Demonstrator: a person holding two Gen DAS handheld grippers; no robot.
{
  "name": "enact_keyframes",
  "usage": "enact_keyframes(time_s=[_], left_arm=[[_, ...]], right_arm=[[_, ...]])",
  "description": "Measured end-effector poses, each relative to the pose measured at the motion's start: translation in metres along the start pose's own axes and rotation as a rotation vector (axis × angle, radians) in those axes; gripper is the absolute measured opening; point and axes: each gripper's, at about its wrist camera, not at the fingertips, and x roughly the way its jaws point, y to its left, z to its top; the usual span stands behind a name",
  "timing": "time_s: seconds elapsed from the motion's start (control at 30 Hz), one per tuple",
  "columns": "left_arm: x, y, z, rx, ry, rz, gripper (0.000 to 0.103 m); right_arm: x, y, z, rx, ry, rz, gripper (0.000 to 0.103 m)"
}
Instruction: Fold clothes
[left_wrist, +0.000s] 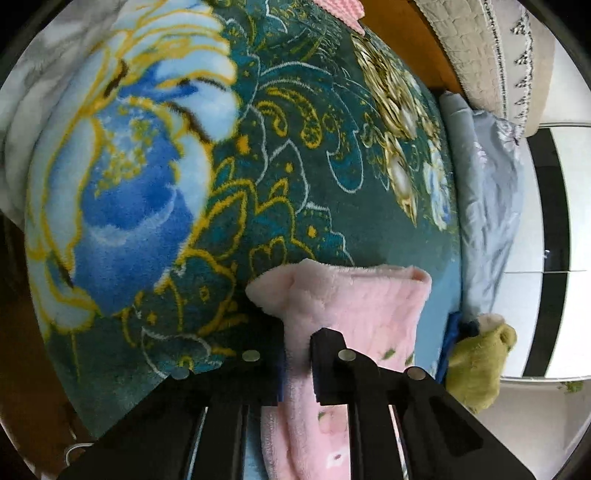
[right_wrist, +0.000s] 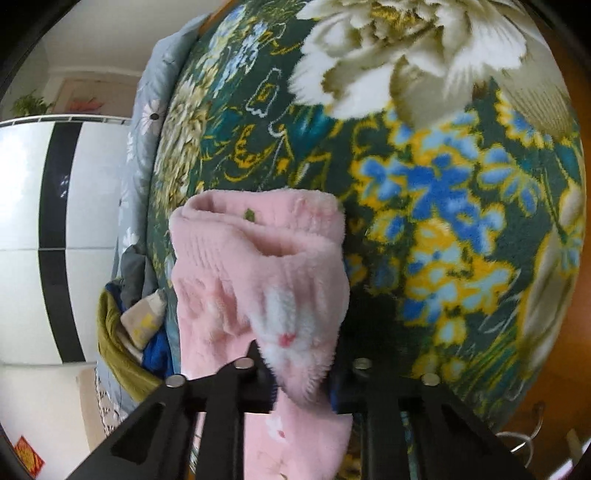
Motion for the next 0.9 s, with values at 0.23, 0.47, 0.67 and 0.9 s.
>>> enact_keyframes(time_s=[0.23,0.47,0.67,0.9], left_arm=[[-0.034,-0.111,0.019,0.140,-0.030,-0.110,0.006],[-0.119,-0.183,0.025,0.347,-0.166,-0.427,0.007],[-0.081,-0.139,0.027,0.298,-0.118,-0.286,0.007],[-0.029,-0.085,0.028,0.192,-0.058,-0.113,0.007]], right_arm=[[-0.023,0.125,0.013,-0.193,0.003,0.153,0.012],[-0.075,0.199,0.023,-0.411,-0.095,0.420,0.011],[-0.003,0.136,0.030,-0.393,0.017,0.195,0.011],[0.053,0.073,0.034,-0.275,0.076,-0.007,0.011]])
